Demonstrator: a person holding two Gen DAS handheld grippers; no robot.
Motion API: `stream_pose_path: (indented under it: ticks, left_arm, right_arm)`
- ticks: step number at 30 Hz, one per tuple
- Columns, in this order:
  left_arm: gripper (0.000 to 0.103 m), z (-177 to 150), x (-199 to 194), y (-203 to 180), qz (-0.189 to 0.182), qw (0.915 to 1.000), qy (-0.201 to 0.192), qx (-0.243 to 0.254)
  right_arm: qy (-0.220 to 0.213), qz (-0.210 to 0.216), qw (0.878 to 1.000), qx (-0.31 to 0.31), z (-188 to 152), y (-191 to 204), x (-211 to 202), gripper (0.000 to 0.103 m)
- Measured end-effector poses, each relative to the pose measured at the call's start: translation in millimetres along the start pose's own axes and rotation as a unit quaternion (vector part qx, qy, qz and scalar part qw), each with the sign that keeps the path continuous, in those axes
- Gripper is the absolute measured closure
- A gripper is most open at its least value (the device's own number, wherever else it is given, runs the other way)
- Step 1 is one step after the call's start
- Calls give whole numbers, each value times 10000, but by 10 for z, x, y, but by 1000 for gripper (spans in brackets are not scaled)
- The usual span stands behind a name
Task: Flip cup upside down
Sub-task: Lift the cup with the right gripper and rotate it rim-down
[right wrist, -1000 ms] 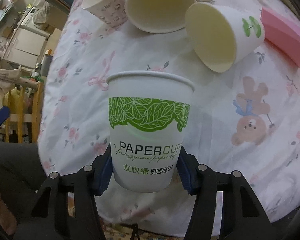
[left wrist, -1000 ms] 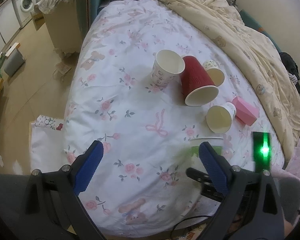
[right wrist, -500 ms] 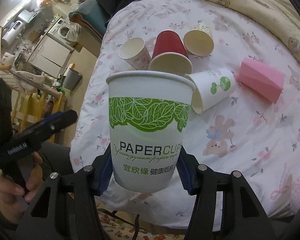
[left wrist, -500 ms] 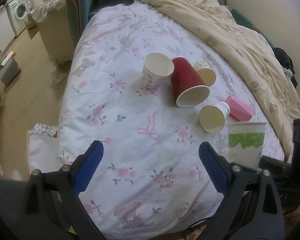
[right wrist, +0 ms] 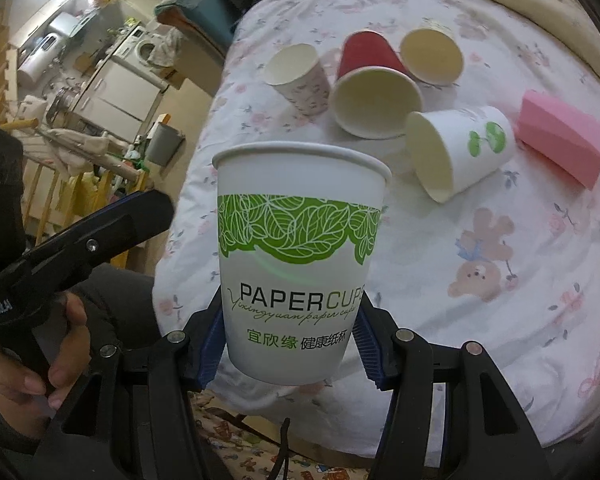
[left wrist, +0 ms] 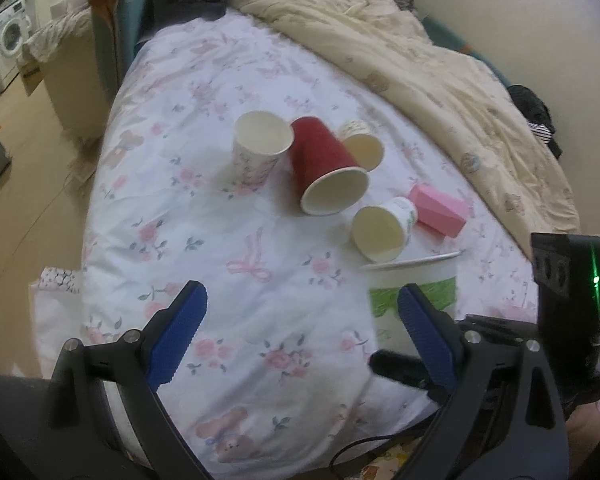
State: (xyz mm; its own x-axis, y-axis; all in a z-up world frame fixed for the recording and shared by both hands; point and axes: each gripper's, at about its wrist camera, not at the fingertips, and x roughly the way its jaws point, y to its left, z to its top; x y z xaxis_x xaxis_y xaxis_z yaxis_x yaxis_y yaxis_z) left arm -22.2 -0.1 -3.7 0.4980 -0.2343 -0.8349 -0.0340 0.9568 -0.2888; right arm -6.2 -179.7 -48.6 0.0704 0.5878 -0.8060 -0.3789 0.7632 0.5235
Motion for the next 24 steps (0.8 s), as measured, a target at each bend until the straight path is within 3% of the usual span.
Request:
stream_pose_path:
  ticks: [3, 9, 24]
  left_arm:
    - [8, 16, -5, -67, -204, 9998, -6, 53]
    - [8, 6, 33, -126, -226, 9996, 72, 163]
    - [8, -9, 86, 113, 129, 9994, 199, -268]
  right_arm:
    - [31, 50, 10000, -40, -20, 24, 19, 44]
    - [-3, 111, 9997, -226, -20, 107, 5, 44]
    - [-278, -104, 9970, -715, -55, 246, -86, 46]
